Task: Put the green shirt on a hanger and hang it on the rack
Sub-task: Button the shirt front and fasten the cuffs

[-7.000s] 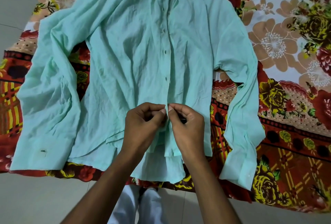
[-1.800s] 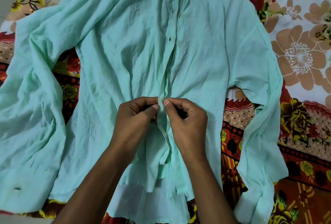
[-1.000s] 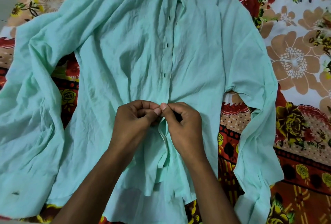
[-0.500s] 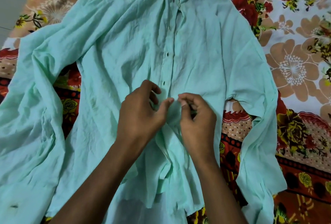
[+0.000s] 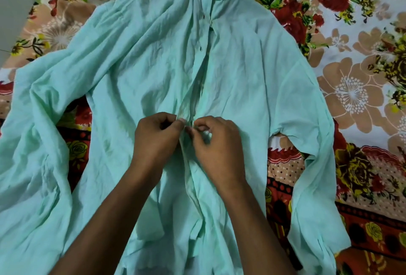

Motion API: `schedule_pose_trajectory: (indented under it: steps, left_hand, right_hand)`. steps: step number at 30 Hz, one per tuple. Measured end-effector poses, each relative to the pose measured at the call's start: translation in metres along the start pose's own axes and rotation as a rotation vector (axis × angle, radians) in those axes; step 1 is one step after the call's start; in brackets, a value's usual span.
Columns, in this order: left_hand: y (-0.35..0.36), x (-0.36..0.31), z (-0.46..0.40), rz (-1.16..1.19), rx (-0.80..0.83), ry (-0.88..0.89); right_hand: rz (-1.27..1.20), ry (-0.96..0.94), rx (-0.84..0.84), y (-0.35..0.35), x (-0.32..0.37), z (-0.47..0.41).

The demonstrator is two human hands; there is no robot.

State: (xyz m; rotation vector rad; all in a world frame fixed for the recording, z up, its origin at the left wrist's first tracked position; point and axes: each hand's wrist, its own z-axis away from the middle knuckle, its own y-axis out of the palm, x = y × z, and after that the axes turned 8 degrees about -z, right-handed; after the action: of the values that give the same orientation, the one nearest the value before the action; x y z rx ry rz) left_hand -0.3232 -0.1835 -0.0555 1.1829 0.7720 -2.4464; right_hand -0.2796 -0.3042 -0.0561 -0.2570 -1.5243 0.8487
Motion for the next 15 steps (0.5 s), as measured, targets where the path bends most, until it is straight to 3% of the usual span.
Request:
schedule_pose_trajectory:
  steps: [4,15]
  left_hand:
    - [-0.001,-0.001,-0.006,0.109,0.043,-0.090]
    - [0.005,0.001,-0.007,0.061,0.018,0.007]
  right_hand:
    - [0.173,0.014,-0.003,0.002,-0.004,0.001]
    - [0.012,0.031,-0.104,0.007,-0.004,-0.002]
